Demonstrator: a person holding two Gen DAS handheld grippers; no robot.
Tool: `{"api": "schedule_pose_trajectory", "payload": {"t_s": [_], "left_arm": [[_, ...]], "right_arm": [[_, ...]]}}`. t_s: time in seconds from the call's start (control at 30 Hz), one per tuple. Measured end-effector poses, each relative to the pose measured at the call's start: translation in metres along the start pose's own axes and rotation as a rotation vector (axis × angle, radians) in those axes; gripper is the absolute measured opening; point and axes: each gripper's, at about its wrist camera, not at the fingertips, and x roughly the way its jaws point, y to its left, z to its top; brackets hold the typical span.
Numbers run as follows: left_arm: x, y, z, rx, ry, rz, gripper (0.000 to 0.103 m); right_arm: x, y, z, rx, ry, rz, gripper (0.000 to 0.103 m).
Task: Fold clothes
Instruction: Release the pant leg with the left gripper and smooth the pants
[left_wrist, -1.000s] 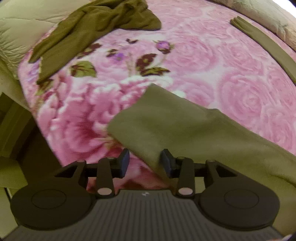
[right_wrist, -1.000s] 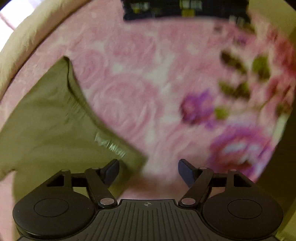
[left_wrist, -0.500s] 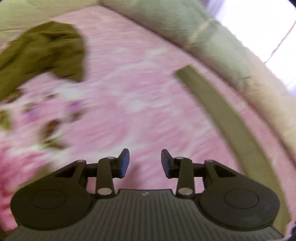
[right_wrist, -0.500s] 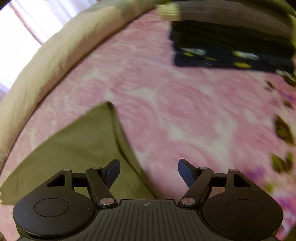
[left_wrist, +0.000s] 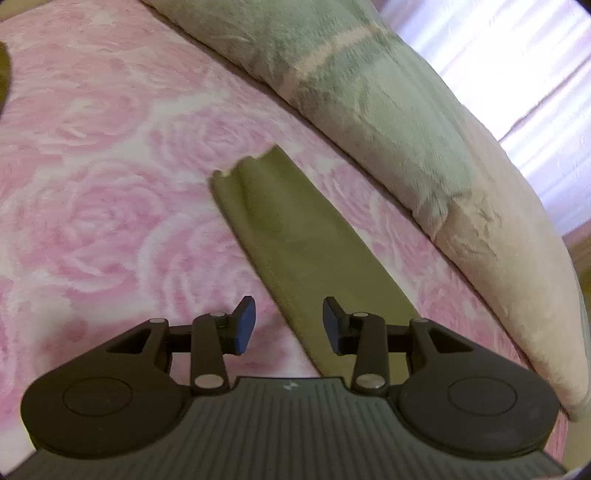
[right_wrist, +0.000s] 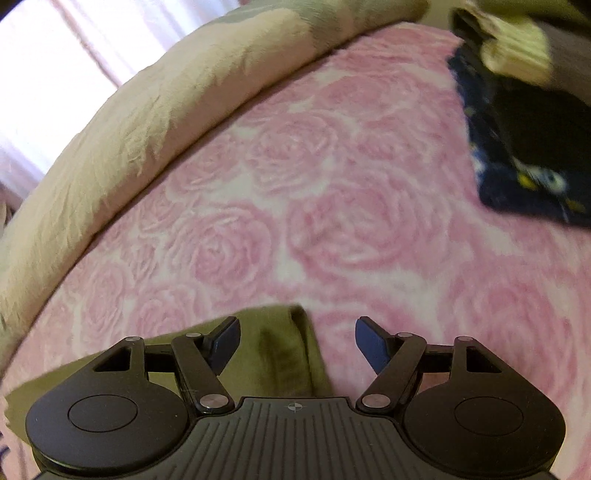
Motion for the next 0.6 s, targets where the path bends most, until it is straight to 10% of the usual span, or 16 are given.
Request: {"api": "schedule_pose_trajectory", "payload": {"t_s": [0.27,0.3,0.33,0.6], "left_arm": [[0.012,-0.011,-0.005,0.068,0.029,-0.008,0.035],[0.014,-0.012,-0.006,0.067,0.032,-0.004,0.035],[0.015,-0.012,-0.007,0.068,0.033,-0.006,0.035],[0.022,-0.007,-0.005,0.074,0.012,0.020,0.036]], "right_arm": [[0.038,0.038,0.011,-0.406,0.136,0.048,0.070],[0.044,0.038,0.011,-0.408,0.157,0.058,0.031],[0.049,0.036,0.012,-0.398,0.177,0.068,0.021],[0.050,0.012,0.025,-0.193,0.074,-0.031,0.004]]}}
